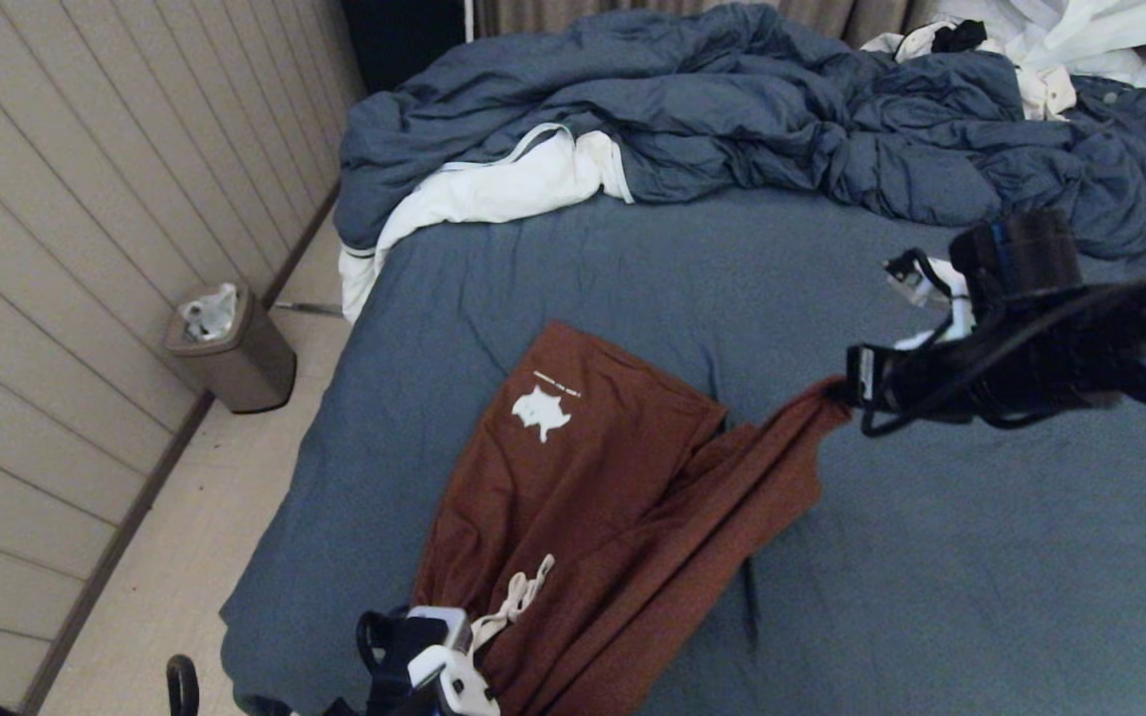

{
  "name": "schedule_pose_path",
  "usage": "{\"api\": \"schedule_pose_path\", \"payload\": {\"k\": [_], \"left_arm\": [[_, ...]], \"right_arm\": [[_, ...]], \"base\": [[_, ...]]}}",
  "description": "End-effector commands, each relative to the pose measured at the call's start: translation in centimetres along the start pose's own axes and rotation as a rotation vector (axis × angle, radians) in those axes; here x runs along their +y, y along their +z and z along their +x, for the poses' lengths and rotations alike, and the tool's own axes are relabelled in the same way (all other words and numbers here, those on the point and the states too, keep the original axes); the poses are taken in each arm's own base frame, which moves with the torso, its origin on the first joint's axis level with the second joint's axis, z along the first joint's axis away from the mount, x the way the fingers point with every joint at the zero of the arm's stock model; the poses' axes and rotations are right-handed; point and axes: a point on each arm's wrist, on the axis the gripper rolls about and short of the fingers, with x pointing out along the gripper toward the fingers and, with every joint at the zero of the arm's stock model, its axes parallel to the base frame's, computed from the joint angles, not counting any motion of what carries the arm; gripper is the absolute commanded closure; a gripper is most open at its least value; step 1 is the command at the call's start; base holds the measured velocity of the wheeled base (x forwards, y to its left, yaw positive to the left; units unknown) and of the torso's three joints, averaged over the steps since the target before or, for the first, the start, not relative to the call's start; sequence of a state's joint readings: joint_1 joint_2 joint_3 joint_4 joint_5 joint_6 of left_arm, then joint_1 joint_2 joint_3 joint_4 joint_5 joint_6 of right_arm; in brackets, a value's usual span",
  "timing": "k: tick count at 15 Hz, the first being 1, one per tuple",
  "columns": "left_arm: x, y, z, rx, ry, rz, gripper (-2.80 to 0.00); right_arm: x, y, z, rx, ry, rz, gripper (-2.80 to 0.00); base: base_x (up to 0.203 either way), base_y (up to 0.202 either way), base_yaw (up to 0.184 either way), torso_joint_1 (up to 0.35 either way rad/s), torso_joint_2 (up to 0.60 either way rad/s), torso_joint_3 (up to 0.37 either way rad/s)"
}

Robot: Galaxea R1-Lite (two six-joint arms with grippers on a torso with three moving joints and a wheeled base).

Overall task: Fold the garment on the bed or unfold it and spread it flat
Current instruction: Fold the brown shorts

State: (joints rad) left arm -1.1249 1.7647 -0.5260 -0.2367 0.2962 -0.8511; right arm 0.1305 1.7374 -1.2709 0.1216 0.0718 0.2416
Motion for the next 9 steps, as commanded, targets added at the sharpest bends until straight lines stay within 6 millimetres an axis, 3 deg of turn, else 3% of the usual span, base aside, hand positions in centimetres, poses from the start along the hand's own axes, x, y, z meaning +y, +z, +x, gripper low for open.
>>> {"api": "schedule_pose_path", "payload": {"k": [1, 3, 4, 5, 7, 9], "left_arm": [[1.6, 1.5, -0.1, -0.032, 0.035, -0.078, 0.0], [3.0, 2.8, -1.0, -0.061, 0.025, -0.143, 0.0], [3.6, 2.5, -1.3, -0.045, 0.015, -0.152, 0.0], [4.0, 2.3, -1.4, -0.034, 0.015, -0.157, 0.0], [4.9, 2.4, -1.4, -0.053, 0.024, -0.189, 0.0], [5.7, 3.6, -1.9, -0.12, 0.013, -0.243, 0.0]], "right_arm": [[3.3, 3.3, 3.3, -0.007, 0.059, -0.023, 0.0], [6.0, 5.1, 5.4, -0.009, 0.097, -0.036, 0.0], [7.3, 5.5, 6.5, -0.011, 0.113, -0.049, 0.0], [8.8, 5.4, 7.4, -0.014, 0.134, -0.072, 0.0], [12.3, 2.9, 10.0, 0.017, 0.158, -0.144, 0.0], [12.8, 3.0, 11.0, -0.051, 0.156, -0.144, 0.0]], "base": [[0.0, 0.0, 0.0, 0.0, 0.0, 0.0], [0.0, 0.0, 0.0, 0.0, 0.0, 0.0], [0.0, 0.0, 0.0, 0.0, 0.0, 0.0], [0.0, 0.0, 0.0, 0.0, 0.0, 0.0], [0.0, 0.0, 0.0, 0.0, 0.0, 0.0], [0.0, 0.0, 0.0, 0.0, 0.0, 0.0]]}}
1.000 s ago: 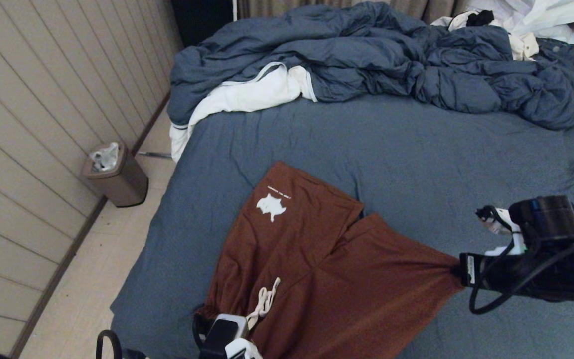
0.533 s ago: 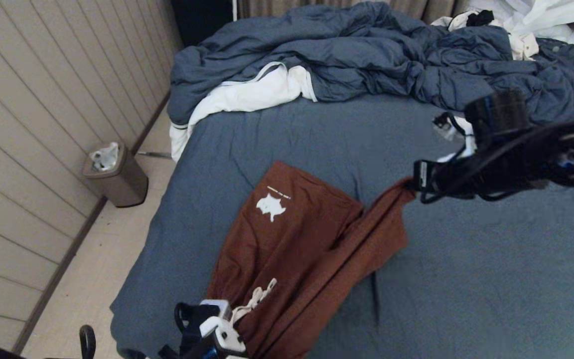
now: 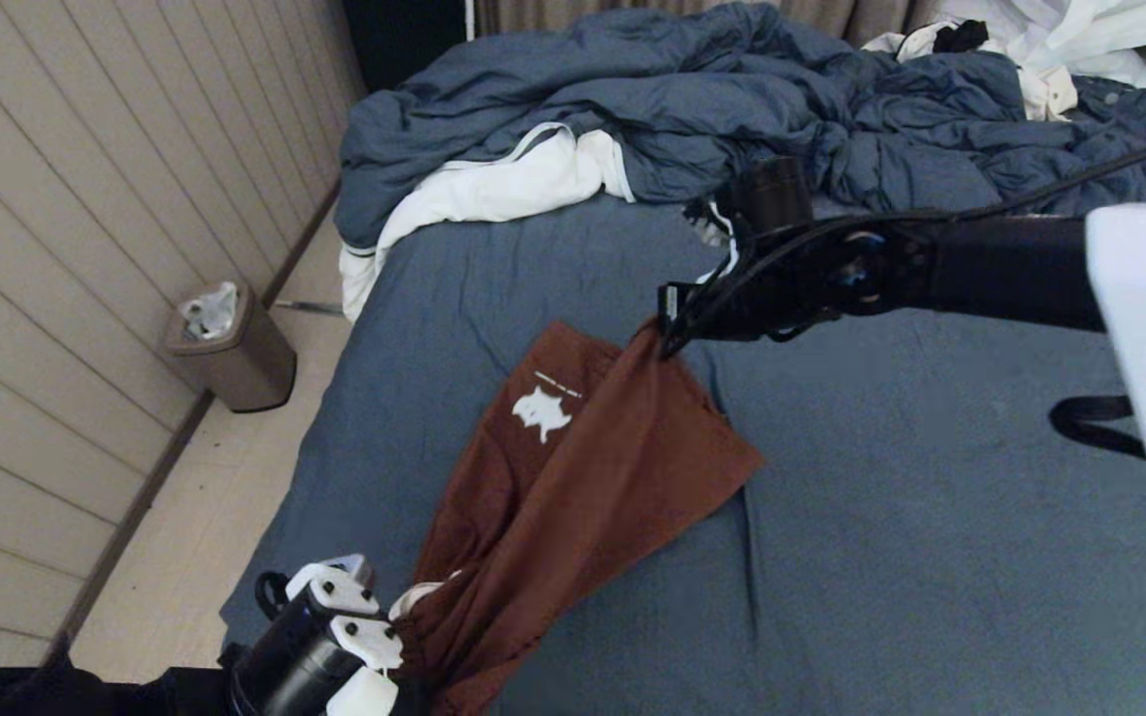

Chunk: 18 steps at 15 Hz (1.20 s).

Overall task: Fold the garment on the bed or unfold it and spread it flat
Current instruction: Fold the brown shorts

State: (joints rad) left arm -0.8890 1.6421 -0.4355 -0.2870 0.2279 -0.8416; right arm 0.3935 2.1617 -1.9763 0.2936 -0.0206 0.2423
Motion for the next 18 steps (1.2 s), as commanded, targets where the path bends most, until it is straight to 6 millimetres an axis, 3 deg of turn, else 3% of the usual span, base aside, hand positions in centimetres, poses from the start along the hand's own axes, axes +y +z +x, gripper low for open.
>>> {"api": "schedule_pose_path", "payload": {"k": [1, 6, 11, 15, 18], "left_arm": [[0.7, 1.8, -0.8, -0.09, -0.029, -0.071, 0.0], [2.0, 2.4, -0.9, -0.159, -0.034, -0.111, 0.0], [3.4, 2.5, -3.1, -0.246, -0.085, -0.155, 0.0], [4.2, 1.8, -4.6, -0.257, -0.092, -0.135, 0.0], [5.1, 0.6, -4.4, -0.21, -0.08, -0.124, 0.0]], "right_arm": [[0.4, -1.4, 3.0, -0.011, -0.002, 0.0, 0.0], [1.5, -0.4, 3.8, -0.203, -0.025, 0.047, 0.0], [2.2, 0.4, 2.8, -0.287, -0.1, 0.119, 0.0], [2.4, 0.3, 0.5, -0.251, -0.102, 0.111, 0.0], [1.7, -1.4, -2.1, -0.162, -0.127, 0.098, 0.0]], "base": [[0.0, 0.0, 0.0, 0.0, 0.0, 0.0], [0.0, 0.0, 0.0, 0.0, 0.0, 0.0], [0.0, 0.0, 0.0, 0.0, 0.0, 0.0], [0.0, 0.0, 0.0, 0.0, 0.0, 0.0], [0.0, 0.0, 0.0, 0.0, 0.0, 0.0]]}}
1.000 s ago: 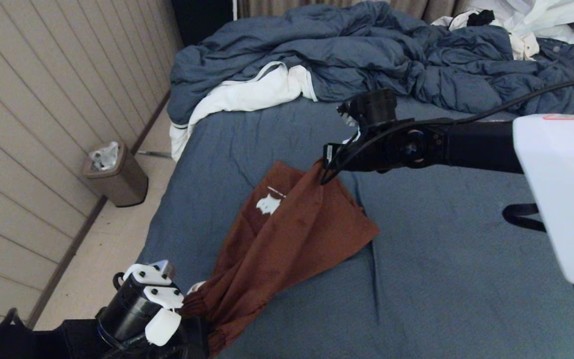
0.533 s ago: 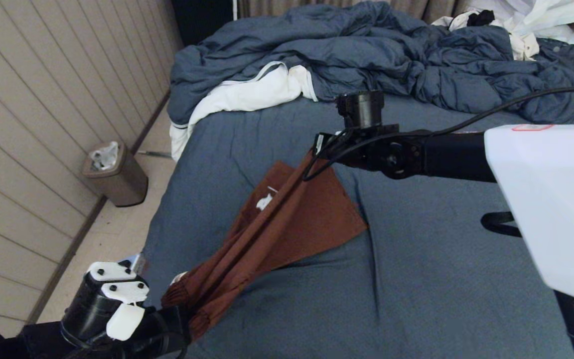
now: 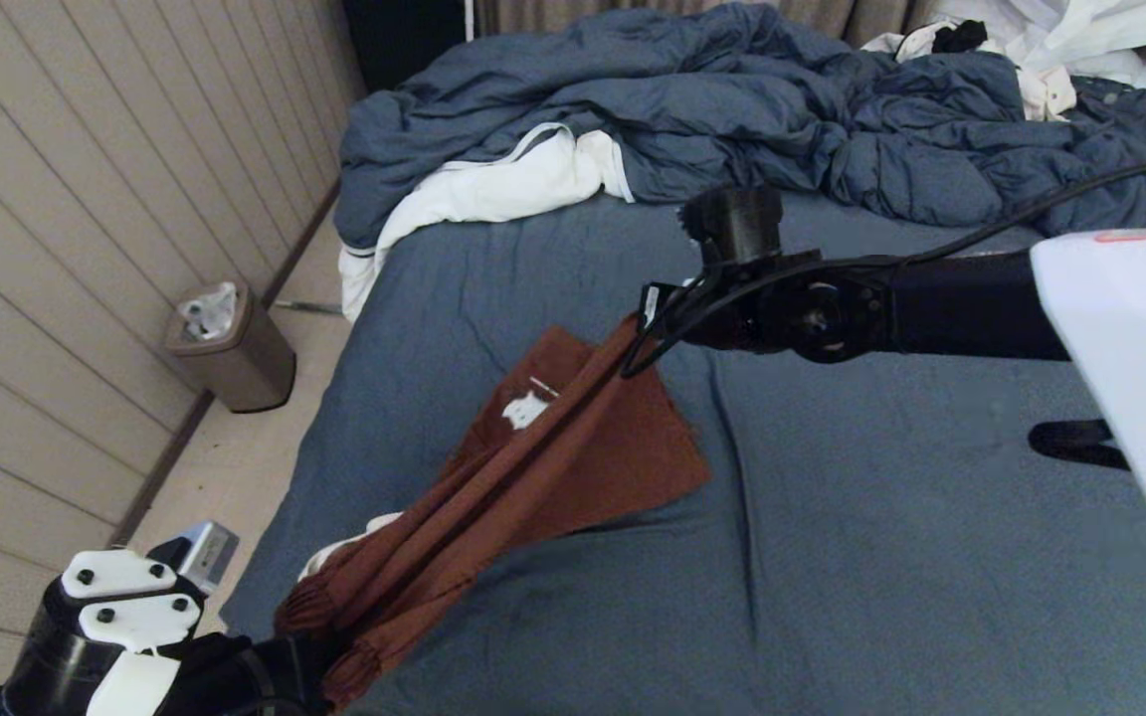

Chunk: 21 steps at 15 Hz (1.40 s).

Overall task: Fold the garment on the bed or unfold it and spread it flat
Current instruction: Fold the brown shorts

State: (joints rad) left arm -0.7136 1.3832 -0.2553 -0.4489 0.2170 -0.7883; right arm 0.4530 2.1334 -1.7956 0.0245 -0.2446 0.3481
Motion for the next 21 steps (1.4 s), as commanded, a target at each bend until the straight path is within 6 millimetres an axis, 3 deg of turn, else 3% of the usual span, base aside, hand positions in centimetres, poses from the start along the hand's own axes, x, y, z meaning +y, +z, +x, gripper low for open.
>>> {"api": "schedule_pose_path", "payload": {"k": [1, 4, 11, 16, 21], "left_arm": [[0.5, -0.6, -0.3, 0.031, -0.017, 0.0, 0.0], [0.4, -1.1, -0.2, 0.106, -0.058, 0.01, 0.0], [0.7, -2.9, -1.2, 0.195, -0.101, 0.072, 0.0], [1.0, -3.0, -2.2, 0.209, -0.103, 0.085, 0.0], [1.7, -3.5, -4.6, 0.251, -0.129, 0.126, 0.0]], "right_arm": [[-1.0, 0.4, -3.9, 0.025, -0.004, -0.005, 0.0], [-3.1, -2.0, -7.8, 0.151, -0.012, -0.039, 0.0], [-6.1, -5.2, -17.0, 0.285, 0.021, -0.097, 0.0], [-8.1, -7.7, -21.1, 0.358, 0.007, -0.12, 0.0], [-9.0, -9.4, -24.8, 0.386, 0.039, -0.136, 0.0]], "base": [[0.0, 0.0, 0.0, 0.0, 0.0, 0.0], [0.0, 0.0, 0.0, 0.0, 0.0, 0.0], [0.0, 0.0, 0.0, 0.0, 0.0, 0.0], [0.0, 0.0, 0.0, 0.0, 0.0, 0.0], [0.0, 0.0, 0.0, 0.0, 0.0, 0.0]]}}
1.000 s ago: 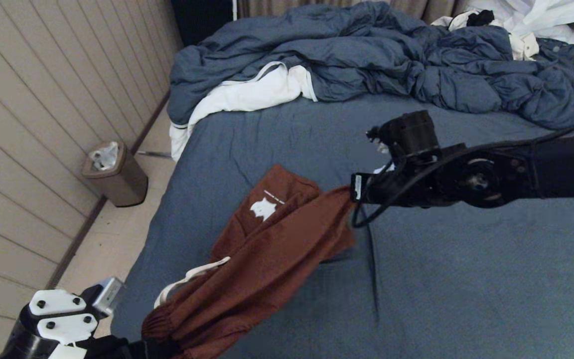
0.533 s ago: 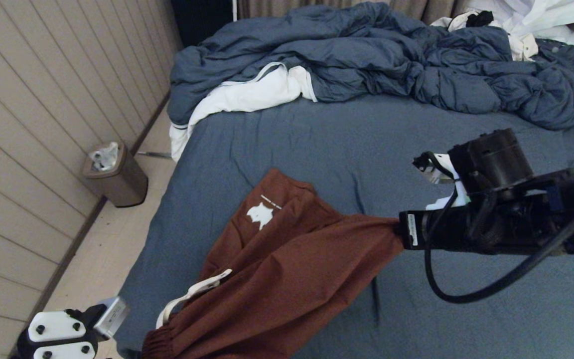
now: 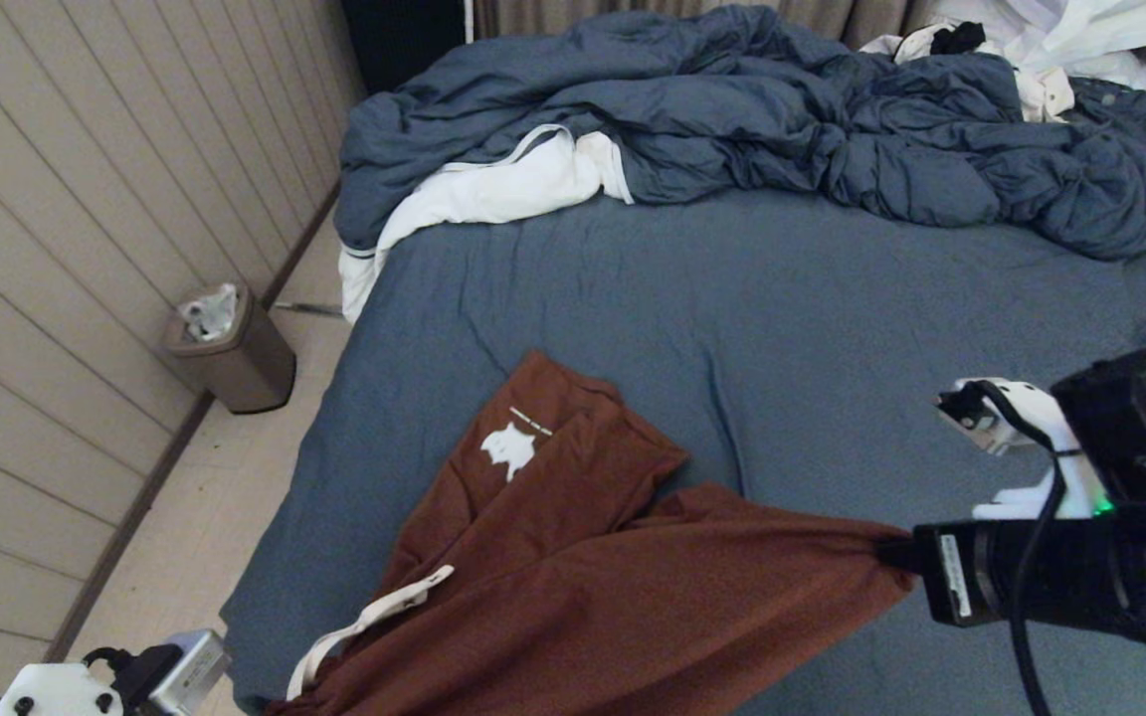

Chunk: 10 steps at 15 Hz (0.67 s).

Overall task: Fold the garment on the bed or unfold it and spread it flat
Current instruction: Fold the brown shorts

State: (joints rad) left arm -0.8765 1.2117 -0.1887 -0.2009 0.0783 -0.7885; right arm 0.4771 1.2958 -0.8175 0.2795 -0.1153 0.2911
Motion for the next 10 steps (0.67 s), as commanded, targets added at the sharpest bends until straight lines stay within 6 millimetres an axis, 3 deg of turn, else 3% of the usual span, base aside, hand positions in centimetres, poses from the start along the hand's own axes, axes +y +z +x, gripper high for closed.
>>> {"api": "schedule_pose_path", "payload": {"k": [1, 6, 10], "left_arm": [[0.1, -0.3, -1.5, -0.013, -0.036, 0.008, 0.0], [0.6, -0.9, -2.5, 0.024, -0.054, 0.02, 0.0], [0.5, -0.8, -2.5, 0.021, -0.057, 0.021, 0.0]], "right_arm": [[-0.3, -1.3, -2.0, -0.023, 0.023, -0.005, 0.0], [-0.7, -2.6, -4.8, -0.038, 0.055, -0.015, 0.0], [-0.7, -2.5, -4.7, -0.038, 0.056, -0.014, 0.0]], "base": [[0.0, 0.0, 0.0, 0.0, 0.0, 0.0], [0.0, 0.0, 0.0, 0.0, 0.0, 0.0], [0.0, 0.0, 0.0, 0.0, 0.0, 0.0]]}}
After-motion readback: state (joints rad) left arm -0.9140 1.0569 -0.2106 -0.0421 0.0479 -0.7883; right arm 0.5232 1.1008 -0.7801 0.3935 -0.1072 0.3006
